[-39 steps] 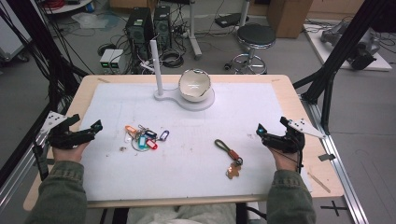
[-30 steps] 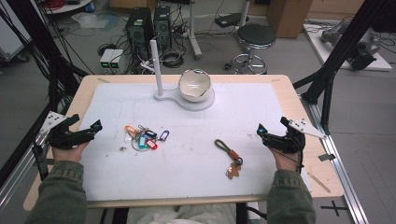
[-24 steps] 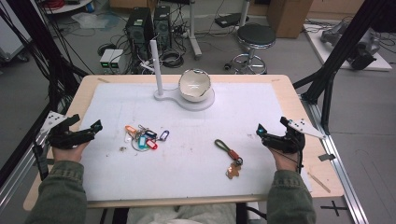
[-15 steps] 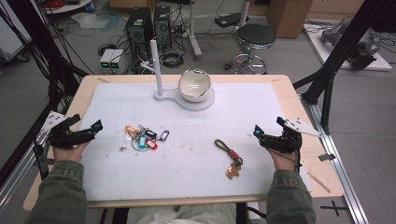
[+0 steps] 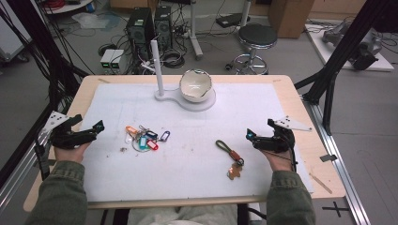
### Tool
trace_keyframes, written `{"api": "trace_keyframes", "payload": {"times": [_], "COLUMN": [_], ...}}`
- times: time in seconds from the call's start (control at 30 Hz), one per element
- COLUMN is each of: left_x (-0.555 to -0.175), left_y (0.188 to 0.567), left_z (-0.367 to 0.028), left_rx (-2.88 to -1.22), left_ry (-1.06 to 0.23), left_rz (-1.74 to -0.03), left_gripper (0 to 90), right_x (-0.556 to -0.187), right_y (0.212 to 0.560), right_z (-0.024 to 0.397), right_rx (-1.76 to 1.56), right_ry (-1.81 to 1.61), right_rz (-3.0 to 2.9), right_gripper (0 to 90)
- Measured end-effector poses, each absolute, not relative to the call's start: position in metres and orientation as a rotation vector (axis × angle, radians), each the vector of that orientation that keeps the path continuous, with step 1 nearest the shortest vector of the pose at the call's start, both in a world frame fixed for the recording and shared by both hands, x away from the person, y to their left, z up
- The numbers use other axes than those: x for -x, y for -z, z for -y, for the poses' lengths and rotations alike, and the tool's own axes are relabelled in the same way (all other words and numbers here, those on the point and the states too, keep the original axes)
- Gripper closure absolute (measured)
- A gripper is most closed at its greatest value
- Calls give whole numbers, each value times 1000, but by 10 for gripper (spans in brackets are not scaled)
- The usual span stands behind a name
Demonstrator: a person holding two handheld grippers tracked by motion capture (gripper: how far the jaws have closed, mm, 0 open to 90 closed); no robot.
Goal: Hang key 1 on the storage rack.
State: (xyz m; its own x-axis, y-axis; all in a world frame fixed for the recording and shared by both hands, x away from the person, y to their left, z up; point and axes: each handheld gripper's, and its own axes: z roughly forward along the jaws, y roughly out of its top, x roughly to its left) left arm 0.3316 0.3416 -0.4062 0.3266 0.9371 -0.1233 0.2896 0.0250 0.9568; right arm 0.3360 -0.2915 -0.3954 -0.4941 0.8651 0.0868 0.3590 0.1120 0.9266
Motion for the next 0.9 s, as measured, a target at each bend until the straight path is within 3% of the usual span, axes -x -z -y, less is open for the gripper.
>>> {"api": "trace_keyframes", "payload": {"times": [0.9], "left_x": [-332], "left_y": [407], "left_z": [-343], "left_rx": [-1497], "left_ry": [-738], "left_rz": [-1178], "left_gripper": [62], "right_x": [-343], "right_y": [396], "right_z": [255], "right_rx": [-1179], "right_ry": [-1198], "right_rz": [-2262], "right_gripper": [8]}}
